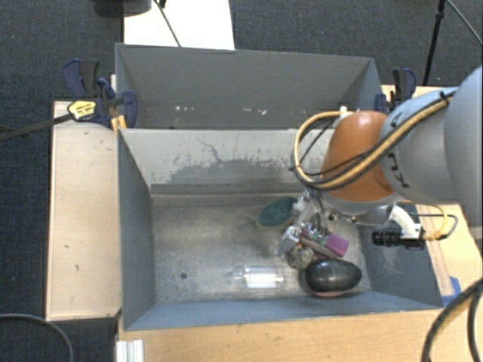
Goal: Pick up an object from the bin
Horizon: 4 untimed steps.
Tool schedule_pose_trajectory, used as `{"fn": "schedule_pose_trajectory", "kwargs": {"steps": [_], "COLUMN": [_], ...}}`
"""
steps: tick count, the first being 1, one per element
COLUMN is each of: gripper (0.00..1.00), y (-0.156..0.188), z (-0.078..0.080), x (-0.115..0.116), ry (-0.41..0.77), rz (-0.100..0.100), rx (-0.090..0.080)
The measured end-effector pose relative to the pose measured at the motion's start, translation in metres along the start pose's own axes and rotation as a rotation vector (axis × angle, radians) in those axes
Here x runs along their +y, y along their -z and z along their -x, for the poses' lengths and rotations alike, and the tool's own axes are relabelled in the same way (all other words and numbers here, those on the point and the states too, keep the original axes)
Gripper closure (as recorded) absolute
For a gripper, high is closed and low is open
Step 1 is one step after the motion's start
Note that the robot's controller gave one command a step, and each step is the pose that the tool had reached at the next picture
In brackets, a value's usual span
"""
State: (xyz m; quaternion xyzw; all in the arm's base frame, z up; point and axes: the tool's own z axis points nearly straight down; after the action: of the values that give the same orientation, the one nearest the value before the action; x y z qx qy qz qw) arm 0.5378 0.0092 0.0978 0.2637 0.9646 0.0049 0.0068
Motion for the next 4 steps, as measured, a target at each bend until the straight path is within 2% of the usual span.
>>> {"fn": "schedule_pose_trajectory", "kwargs": {"steps": [1, 2, 3, 4], "gripper": [1.0, 1.0, 1.0, 0.0], "y": [-0.005, -0.008, 0.117, 0.114], "z": [-0.001, 0.013, 0.014, 0.013], "x": [-0.006, -0.026, -0.048, -0.048], "ry": [-0.008, -0.224, 0.425, 0.423], "rz": [-0.011, -0.012, -0.009, -0.009], "rx": [0.006, 0.005, 0.004, 0.01]}}
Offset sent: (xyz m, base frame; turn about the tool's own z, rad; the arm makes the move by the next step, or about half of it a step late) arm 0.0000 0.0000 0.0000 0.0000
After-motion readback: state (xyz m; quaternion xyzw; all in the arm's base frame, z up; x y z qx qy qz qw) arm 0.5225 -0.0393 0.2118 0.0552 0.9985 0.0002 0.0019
